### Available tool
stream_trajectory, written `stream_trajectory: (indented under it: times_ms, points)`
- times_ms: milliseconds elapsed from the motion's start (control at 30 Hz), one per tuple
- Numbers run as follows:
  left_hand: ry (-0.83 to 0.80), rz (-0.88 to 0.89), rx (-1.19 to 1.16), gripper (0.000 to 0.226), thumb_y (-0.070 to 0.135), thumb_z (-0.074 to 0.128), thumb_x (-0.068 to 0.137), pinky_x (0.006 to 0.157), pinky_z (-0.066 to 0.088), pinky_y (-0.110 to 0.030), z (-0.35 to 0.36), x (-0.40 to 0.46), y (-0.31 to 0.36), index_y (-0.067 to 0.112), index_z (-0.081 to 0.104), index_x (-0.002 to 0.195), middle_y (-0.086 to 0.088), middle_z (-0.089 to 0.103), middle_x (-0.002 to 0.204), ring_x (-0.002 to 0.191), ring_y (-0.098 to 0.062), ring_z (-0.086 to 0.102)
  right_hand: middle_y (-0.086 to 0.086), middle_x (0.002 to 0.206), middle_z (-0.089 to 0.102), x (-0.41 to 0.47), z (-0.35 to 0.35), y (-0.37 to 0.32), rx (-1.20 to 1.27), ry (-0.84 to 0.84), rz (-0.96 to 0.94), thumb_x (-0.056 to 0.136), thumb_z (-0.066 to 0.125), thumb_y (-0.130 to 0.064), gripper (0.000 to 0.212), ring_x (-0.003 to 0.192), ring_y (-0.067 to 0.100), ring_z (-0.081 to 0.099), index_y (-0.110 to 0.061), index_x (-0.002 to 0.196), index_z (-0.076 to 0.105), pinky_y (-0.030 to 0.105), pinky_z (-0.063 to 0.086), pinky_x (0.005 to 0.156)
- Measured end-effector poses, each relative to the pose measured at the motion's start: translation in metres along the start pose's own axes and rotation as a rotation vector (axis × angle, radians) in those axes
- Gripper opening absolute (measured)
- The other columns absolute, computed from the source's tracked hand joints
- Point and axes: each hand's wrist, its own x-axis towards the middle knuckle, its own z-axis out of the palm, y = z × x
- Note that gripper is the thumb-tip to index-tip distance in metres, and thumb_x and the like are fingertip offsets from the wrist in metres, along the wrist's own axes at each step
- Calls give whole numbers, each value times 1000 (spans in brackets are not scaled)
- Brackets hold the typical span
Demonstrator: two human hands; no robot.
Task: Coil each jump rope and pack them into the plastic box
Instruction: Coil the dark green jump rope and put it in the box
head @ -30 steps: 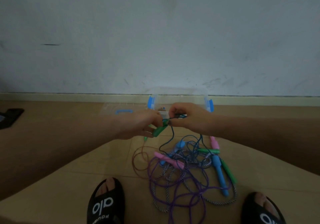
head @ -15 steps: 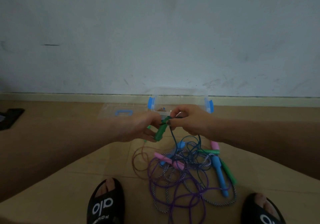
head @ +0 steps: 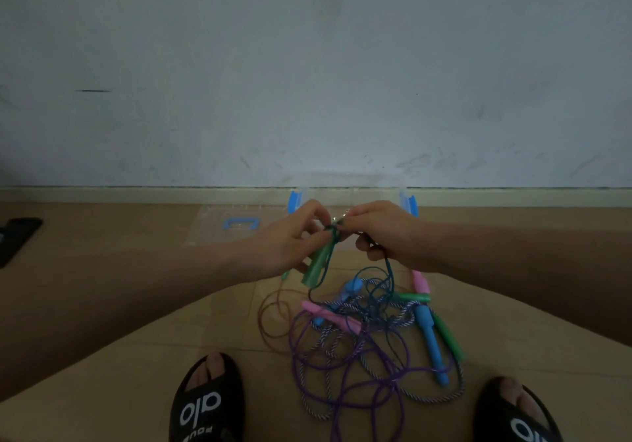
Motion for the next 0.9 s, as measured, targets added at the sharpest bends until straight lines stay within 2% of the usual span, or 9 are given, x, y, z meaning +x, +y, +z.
stream_trajectory:
  times_ms: [100,200,333,467,567,633,700,800,900]
  points:
    - [112,88,106,11,29,53,99,66,61,-40,3,5,-1,20,48,95,-8,63,93,79,-22,69,13,93,71,1,4,-1,-9,-3,-1,92,56,-13,14,53,13,51,-5,88,67,24,40,45]
    - [135,146,169,13,27,54,99,62,61,-37,2,5,-1,20,48,90,-6,65,86,73,-18,70,14,93,74,1,6,-2,-78,-13,7,97,49,-14,16,60,16,60,-8,90,62,27,48,55]
    - [139,192,287,13,25,50,100,66,59,-43,0,9,-3,20,47,89,-2,61,90,78,-19,69,14,94,75,2,7,0,-101,-22,69,102,41,-16,17,67,20,67,-10,95,55,32,54,65]
    - [135,200,457,12,25,48,101,73,54,-46,-1,13,-3,18,47,91,4,56,90,81,-18,64,19,96,74,2,8,-3,-28,-14,161,102,37,-11,22,67,22,68,-5,97,57,29,56,59]
    - [129,191,455,14,26,46,102,69,55,-47,-1,12,0,18,45,91,-2,62,87,78,-20,66,20,95,72,3,9,-5,28,-26,189,100,35,-8,24,62,19,65,-2,97,58,25,50,52]
    - [138,190,398,15,25,45,102,63,57,-43,-3,9,0,16,45,91,-3,65,81,71,-17,69,17,98,70,2,6,-6,45,-71,202,98,38,-12,21,63,17,59,-5,95,57,25,45,52]
    - [146,218,404,14,24,47,102,61,55,-41,-5,8,0,15,46,91,-3,65,80,68,-13,68,14,100,68,0,2,-5,67,-134,229,96,43,-22,19,65,17,53,-8,94,57,26,41,55]
    - [148,269,430,11,25,49,101,59,49,-36,-4,7,-3,18,48,92,1,64,80,70,-12,63,7,93,63,0,0,-2,66,-218,242,98,47,-41,31,63,12,49,-12,99,60,23,38,54]
    - [131,265,437,7,25,47,101,62,51,-37,-2,7,-3,20,47,95,0,65,84,75,-15,64,3,87,59,0,0,0,139,-244,223,101,46,-35,25,62,10,50,-14,100,59,21,38,53]
